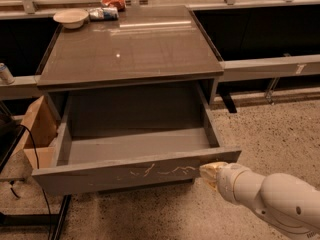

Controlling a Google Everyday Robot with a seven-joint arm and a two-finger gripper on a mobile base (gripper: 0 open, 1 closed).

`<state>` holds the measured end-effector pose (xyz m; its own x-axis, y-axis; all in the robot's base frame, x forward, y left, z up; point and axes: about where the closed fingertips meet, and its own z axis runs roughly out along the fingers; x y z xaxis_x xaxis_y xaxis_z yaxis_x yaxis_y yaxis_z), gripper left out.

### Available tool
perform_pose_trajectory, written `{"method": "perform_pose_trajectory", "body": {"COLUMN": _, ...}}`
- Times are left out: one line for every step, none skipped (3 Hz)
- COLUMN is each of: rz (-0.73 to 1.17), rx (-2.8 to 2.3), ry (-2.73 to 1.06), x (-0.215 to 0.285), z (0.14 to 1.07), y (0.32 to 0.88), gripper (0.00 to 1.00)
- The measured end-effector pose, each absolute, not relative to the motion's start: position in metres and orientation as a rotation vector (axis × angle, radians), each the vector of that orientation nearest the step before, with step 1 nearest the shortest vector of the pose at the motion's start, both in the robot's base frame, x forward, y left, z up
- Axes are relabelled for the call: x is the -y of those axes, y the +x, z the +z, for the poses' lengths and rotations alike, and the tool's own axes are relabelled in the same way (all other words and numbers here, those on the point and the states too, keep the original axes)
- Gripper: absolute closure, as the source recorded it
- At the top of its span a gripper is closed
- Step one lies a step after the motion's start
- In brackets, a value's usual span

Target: Close top drawer

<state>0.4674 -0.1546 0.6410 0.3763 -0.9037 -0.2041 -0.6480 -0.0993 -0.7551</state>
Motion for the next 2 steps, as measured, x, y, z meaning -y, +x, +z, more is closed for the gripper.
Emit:
{"method": "perform_pose_trajectory", "body": {"rz": -0.36, "rx": -1.359, "ry": -1.861, "x": 0.1484, "z": 0.641, "y": 0.4841, "gripper": 1.0}}
{"method": "perform_pose_trajectory", "body": {"rz": -0.36, "rx": -1.359, "ry": -1.861, "x": 0.1484, "z": 0.641, "y": 0.4841, "gripper": 1.0}}
